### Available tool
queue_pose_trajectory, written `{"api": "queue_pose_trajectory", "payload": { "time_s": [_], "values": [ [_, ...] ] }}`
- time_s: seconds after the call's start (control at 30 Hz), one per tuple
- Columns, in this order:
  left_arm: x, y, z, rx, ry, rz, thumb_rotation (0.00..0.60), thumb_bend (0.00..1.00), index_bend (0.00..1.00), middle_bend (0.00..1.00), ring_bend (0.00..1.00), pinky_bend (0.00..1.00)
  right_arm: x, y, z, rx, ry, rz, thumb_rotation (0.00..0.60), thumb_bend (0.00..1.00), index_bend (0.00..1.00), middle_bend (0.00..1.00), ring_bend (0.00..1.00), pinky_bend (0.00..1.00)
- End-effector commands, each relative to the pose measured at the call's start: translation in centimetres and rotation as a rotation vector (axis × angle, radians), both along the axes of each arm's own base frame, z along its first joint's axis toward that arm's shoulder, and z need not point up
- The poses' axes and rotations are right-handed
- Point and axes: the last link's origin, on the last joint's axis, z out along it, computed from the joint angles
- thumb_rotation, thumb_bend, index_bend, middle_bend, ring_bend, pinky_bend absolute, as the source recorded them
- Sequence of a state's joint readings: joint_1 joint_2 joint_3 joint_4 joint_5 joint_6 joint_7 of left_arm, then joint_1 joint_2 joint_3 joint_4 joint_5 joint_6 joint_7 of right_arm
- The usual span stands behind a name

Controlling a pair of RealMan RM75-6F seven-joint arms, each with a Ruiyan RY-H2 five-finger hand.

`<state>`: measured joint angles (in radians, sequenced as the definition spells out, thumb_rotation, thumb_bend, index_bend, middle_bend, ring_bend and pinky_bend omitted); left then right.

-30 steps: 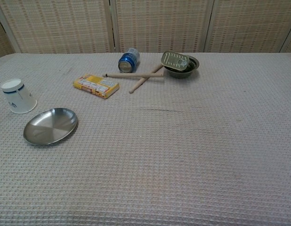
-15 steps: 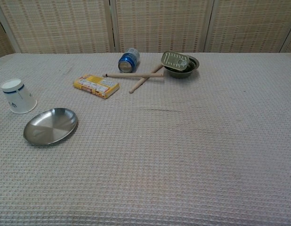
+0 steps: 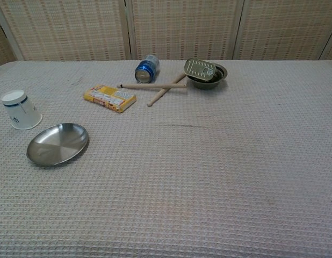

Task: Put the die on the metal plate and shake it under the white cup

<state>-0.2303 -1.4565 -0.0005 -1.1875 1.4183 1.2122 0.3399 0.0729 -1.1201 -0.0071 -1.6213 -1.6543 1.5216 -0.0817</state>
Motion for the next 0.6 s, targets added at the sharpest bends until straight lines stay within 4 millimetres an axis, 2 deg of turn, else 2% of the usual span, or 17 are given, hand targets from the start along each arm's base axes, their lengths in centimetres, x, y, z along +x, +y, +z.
{"api": "queue_pose_trajectory", "payload": {
  "time_s": [0.03, 0.6],
  "values": [
    [-0.21, 0.12, -0.25, -0.004, 0.002, 0.004, 0.6, 0.41, 0.38, 0.91, 0.75, 0.86, -0.01, 0.02, -0.09, 0.005, 0.003, -0.001, 0.544, 0.2, 0.0, 0.0, 0.0, 0.0],
    [-0.33, 0.75, -0.98, 0.002, -0.007, 0.002, 0.6, 0.41, 0.42, 0.91, 0.75, 0.87, -0.14, -0.05, -0.23, 0.016, 0.012, -0.021, 0.544, 0.2, 0.0, 0.0, 0.0, 0.0]
  ]
}}
